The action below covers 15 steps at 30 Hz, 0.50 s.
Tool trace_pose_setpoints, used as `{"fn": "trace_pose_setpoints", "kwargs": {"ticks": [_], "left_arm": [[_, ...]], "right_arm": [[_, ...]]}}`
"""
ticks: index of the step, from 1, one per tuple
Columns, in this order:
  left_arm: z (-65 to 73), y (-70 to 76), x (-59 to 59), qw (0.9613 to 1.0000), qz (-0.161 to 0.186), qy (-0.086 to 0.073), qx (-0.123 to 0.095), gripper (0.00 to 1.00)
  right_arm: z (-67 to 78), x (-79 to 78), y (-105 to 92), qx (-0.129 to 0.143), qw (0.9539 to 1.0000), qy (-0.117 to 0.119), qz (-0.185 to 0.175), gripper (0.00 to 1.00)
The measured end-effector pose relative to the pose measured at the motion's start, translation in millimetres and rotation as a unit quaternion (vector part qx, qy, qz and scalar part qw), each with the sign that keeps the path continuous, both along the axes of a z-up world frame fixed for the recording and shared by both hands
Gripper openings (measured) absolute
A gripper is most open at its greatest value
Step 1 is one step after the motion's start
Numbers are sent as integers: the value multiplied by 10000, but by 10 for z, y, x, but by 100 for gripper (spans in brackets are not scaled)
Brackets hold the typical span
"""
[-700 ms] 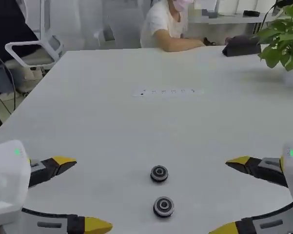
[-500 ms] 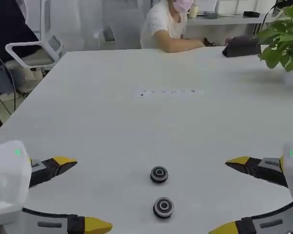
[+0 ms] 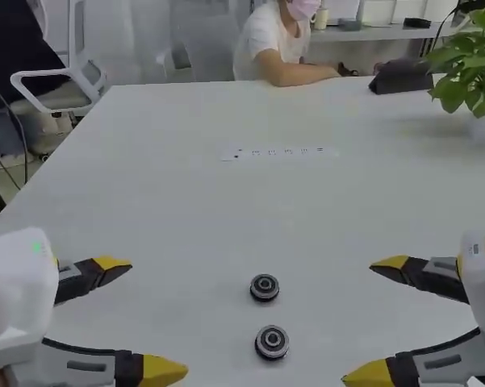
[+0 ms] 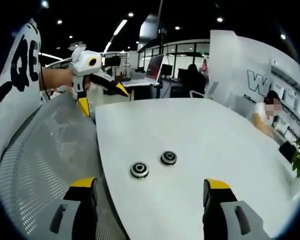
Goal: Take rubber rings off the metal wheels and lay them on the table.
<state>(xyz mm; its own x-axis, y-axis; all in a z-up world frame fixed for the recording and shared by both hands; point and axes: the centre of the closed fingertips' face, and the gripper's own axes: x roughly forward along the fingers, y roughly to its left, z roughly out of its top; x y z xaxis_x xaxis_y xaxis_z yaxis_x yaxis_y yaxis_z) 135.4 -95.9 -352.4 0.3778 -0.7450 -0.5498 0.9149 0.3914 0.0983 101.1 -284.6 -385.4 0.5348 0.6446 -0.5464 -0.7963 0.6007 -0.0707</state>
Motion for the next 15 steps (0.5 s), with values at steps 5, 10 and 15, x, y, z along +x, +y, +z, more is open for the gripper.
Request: {"fn": "trace_pose_setpoints", "kwargs": {"ticks": [5,10,15], "left_arm": [[4,-30,29,10000,-49,-16,19,81],[2,-75,46,10000,-87,-1,-14,81],[-14,-111,60,9999,-136,6,5,80]], "right_arm": [[1,34,-1,19,10000,-9,7,86],[9,62,25,86,10000,-23,32,86],[-5,88,38,90,9999,-37,57,85]]}}
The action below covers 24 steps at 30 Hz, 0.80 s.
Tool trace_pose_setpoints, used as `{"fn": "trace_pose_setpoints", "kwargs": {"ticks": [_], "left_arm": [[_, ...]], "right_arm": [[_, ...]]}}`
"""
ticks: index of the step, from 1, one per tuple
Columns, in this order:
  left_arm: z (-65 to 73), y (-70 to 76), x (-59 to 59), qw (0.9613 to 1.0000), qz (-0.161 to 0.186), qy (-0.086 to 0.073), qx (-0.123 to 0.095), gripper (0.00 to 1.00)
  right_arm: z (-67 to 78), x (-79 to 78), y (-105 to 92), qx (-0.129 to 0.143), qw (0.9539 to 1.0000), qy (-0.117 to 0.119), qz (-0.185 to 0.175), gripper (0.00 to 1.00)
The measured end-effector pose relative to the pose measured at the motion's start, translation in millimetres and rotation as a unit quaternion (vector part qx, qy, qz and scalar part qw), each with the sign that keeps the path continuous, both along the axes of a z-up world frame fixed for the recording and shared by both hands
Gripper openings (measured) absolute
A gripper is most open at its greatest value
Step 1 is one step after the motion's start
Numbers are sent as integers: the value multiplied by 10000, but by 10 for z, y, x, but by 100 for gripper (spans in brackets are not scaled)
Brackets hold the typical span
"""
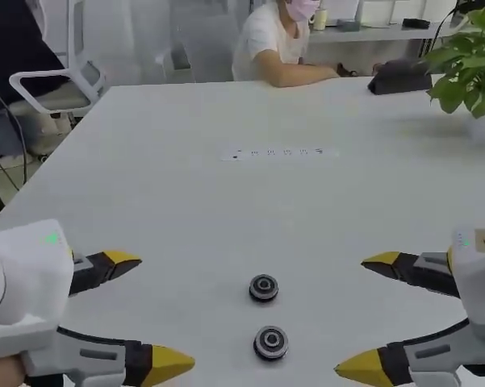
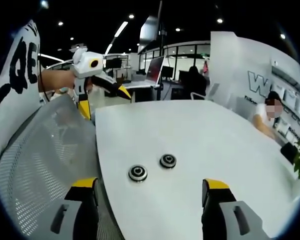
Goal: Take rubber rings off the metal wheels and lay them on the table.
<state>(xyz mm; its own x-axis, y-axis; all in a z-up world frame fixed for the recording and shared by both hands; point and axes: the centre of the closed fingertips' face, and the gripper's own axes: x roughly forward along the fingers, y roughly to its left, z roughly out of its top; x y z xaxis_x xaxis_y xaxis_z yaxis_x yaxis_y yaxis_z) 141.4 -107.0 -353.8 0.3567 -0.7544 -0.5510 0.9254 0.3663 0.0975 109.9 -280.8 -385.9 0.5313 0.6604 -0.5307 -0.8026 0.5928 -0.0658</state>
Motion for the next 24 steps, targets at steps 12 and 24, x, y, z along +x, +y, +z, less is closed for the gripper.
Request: {"fn": "trace_pose_setpoints", "kwargs": {"ticks": [12,24], "left_arm": [[-35,-72,8,9999,-100,30,-5,79],[-104,-155,11,9996,-277,8,42,76]], "right_arm": [[-62,25,37,89,9999,19,58,82],[-181,37,101,90,9998,80,185,78]]}}
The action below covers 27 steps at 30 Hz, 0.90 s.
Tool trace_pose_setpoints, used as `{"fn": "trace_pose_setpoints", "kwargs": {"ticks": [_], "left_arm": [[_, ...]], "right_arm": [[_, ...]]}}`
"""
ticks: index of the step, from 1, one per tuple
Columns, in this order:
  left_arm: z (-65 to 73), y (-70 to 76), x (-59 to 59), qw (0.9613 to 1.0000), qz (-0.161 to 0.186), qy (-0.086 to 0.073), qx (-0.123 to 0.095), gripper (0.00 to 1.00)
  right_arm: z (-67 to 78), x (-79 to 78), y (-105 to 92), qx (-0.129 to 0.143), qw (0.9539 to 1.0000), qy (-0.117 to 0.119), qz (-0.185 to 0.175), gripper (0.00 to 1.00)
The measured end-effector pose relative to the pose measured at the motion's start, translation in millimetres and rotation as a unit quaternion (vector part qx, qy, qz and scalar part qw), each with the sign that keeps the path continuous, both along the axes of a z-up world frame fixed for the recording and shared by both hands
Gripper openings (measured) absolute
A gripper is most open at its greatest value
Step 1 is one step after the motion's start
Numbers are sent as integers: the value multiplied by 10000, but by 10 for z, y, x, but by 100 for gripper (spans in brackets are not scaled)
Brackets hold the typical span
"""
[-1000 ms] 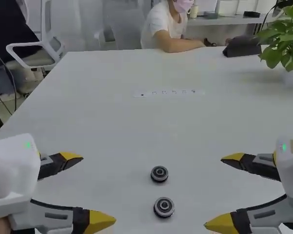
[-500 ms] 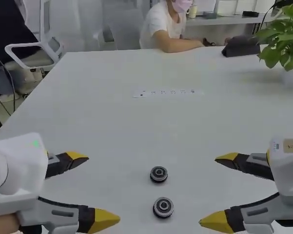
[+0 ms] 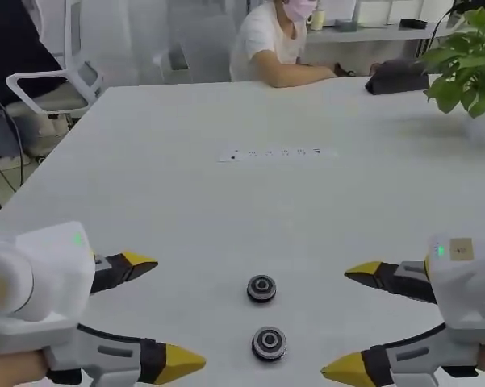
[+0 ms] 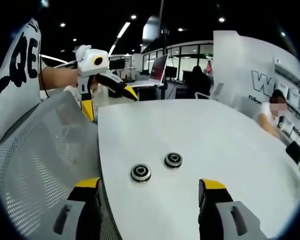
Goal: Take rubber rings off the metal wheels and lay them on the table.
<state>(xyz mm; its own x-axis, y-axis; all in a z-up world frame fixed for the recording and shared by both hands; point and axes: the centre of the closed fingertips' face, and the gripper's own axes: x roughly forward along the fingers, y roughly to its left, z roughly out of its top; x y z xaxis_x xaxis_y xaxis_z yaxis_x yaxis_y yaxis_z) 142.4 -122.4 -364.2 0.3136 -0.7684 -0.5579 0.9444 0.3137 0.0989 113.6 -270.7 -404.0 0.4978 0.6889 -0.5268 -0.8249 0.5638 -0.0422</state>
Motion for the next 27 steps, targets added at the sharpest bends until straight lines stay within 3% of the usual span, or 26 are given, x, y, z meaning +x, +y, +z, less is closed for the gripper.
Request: {"fn": "trace_pose_setpoints", "kwargs": {"ticks": [10,16,27], "left_arm": [[-46,-44,25,9999,-95,17,41,74],[-66,-98,34,9996,-280,-43,47,68],[-151,-156,59,9990,-437,-4,108,63]], "right_arm": [[-57,17,32,-20,9999,-5,124,75],[-76,42,53,-10,9998,-4,199,72],[-156,85,82,20,9996,148,252,69]]}}
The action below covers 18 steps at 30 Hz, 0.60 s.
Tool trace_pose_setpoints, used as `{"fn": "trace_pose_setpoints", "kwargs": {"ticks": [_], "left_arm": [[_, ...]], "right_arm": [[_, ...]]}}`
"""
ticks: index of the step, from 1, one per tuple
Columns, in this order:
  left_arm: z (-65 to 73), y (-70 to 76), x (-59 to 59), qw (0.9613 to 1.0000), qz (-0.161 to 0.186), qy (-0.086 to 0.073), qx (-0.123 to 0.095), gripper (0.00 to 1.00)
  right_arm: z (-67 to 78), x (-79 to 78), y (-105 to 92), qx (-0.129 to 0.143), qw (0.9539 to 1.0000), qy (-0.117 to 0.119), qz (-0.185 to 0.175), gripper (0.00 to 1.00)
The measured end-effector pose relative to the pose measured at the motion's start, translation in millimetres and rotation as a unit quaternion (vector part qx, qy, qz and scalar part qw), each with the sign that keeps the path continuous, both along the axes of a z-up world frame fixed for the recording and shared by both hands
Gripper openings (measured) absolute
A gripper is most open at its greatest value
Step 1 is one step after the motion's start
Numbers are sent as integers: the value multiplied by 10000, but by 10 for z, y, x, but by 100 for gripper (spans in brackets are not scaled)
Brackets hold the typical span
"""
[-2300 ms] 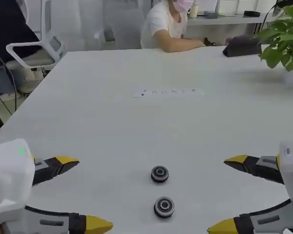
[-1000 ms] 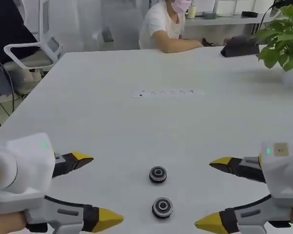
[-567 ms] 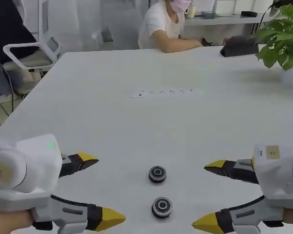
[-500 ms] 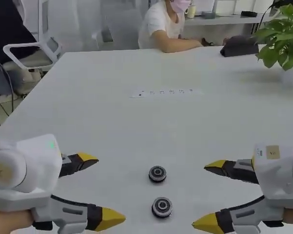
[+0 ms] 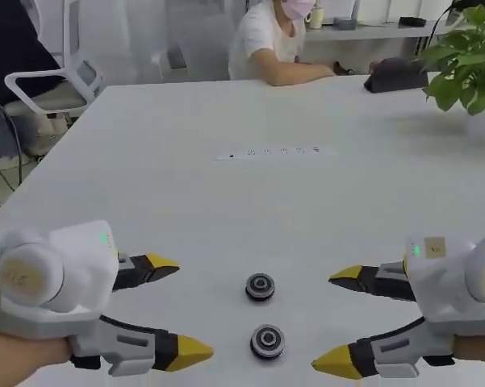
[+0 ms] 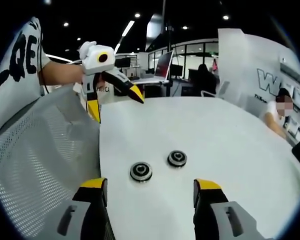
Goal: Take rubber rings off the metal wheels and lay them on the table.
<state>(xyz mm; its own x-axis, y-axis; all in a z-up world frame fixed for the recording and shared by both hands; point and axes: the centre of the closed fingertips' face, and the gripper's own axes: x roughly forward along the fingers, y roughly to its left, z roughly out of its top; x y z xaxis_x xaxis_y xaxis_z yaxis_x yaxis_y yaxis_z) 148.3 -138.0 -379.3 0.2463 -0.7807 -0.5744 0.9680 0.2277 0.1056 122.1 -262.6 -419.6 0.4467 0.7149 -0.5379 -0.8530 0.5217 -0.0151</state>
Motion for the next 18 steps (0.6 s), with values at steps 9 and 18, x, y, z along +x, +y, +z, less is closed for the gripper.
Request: {"fn": "trace_pose_setpoints", "kwargs": {"ticks": [9,18], "left_arm": [[-67,-39,17,9998,-155,-12,91,57],[-178,-88,14,9991,-344,13,251,51]], "right_arm": [[-53,43,94,-45,9998,59,205,66],[-125,41,186,-119,9988,110,456,59]]}}
